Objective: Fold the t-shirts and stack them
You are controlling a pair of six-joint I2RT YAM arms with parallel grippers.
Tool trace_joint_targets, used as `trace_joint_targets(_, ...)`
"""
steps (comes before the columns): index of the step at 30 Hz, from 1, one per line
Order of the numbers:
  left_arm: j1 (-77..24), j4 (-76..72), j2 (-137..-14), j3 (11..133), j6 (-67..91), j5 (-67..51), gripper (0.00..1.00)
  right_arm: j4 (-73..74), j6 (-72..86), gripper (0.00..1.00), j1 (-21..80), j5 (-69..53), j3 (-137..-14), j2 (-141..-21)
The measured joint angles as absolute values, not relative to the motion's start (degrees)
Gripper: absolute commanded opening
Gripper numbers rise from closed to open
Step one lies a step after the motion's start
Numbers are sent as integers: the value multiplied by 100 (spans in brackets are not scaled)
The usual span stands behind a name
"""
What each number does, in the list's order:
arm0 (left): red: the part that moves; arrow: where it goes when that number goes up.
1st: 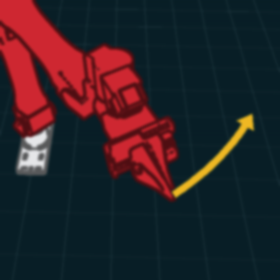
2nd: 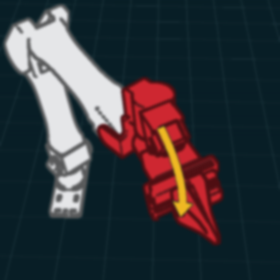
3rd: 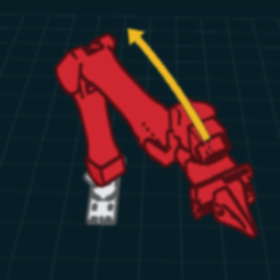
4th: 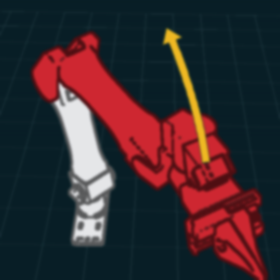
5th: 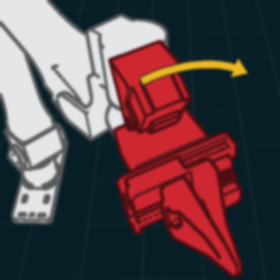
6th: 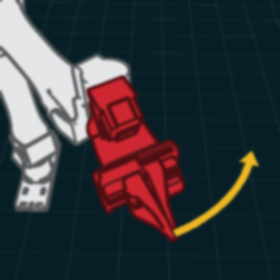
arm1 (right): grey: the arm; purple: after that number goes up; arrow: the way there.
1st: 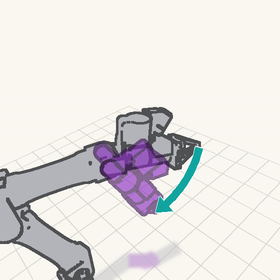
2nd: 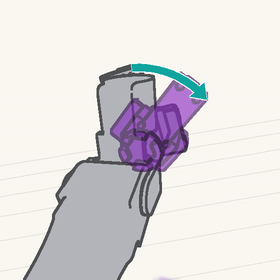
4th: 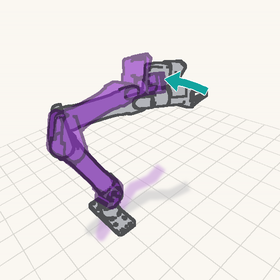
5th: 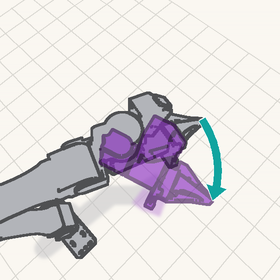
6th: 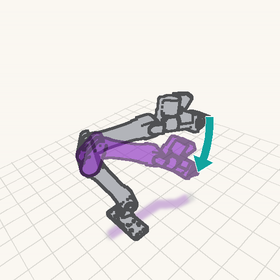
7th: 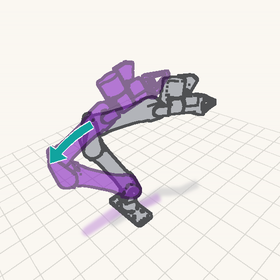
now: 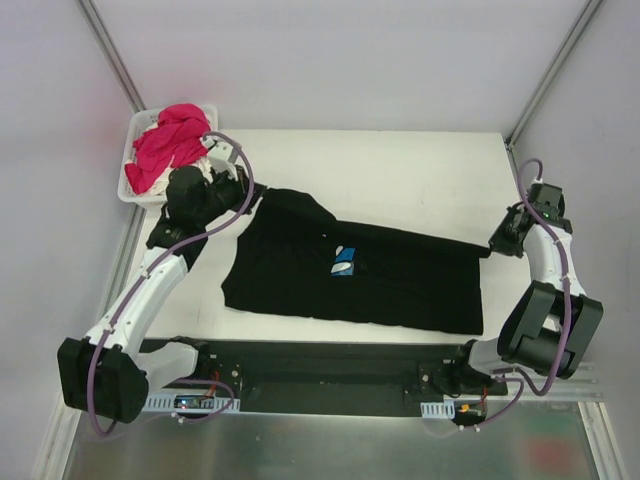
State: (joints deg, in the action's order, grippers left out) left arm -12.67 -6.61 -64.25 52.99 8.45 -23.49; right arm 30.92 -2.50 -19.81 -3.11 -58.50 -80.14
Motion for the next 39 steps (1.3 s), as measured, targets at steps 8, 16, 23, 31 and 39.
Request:
trace_joint_targets(8, -1267, -456, -5723, 4711, 1092, -2300, 0, 3159, -257, 1, -2023, -252, -5555, -7913)
trace_joint_targets(16, -1264, -54, -4974, 4156, 1400, -2069, 0, 3240, -255, 1, -2043, -235, -5328, -7778)
trace_joint_targets(23, -1264, 202, -4403, 3675, 1859, -1876, 0, 3310, -250, 1, -2051, -211, -5155, -7609)
trace_joint_targets(31, -1267, 709, -3734, 3332, 2438, -1638, 0, 3350, -255, 1, -2056, -191, -5076, -7537)
trace_joint_targets(39, -1271, 1151, -3157, 3070, 2847, -1500, 0, 3347, -252, 1, -2056, -191, -5089, -7585)
